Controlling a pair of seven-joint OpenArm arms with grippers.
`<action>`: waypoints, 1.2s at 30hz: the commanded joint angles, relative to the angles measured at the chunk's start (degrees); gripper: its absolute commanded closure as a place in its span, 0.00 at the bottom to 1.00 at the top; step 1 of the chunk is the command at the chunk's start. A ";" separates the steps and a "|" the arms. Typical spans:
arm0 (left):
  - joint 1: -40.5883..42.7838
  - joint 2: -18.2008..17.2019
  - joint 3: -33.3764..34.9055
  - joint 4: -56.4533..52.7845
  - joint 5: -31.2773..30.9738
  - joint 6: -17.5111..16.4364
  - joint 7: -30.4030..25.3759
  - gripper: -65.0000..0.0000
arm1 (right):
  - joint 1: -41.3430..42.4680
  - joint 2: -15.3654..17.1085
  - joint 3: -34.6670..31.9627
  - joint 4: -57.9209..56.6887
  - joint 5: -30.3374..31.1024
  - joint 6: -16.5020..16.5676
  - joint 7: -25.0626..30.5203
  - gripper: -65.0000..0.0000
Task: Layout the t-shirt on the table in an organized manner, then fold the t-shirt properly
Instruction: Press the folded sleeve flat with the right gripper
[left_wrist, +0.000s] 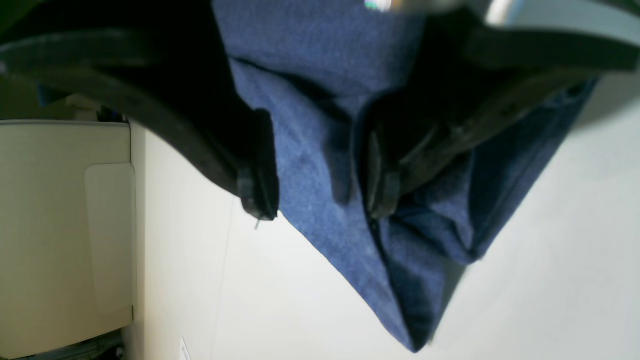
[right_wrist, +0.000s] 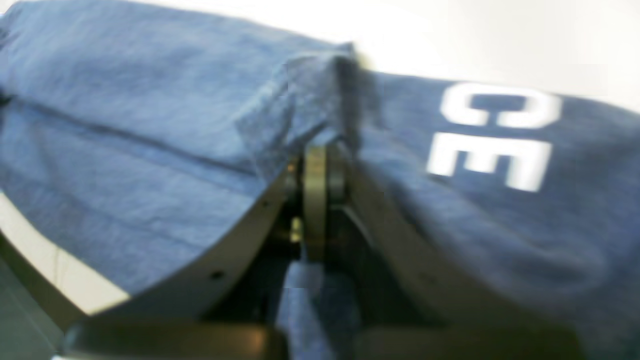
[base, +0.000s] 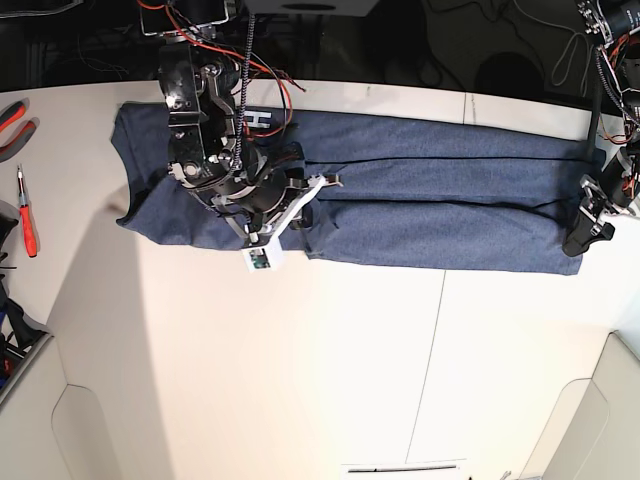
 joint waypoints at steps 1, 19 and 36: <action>-0.79 -1.42 -0.28 1.01 -1.22 -0.95 -0.63 0.54 | 0.81 -0.42 -1.25 0.96 0.72 0.46 1.03 1.00; -0.79 -1.42 -0.28 1.01 -1.20 -0.95 -0.42 0.54 | 1.42 -0.33 -10.45 14.84 -10.69 -5.49 -3.37 1.00; -0.79 -1.42 -0.28 1.01 -1.22 -0.95 -0.17 0.54 | -12.72 7.23 -10.45 21.29 -26.51 -14.43 -11.54 1.00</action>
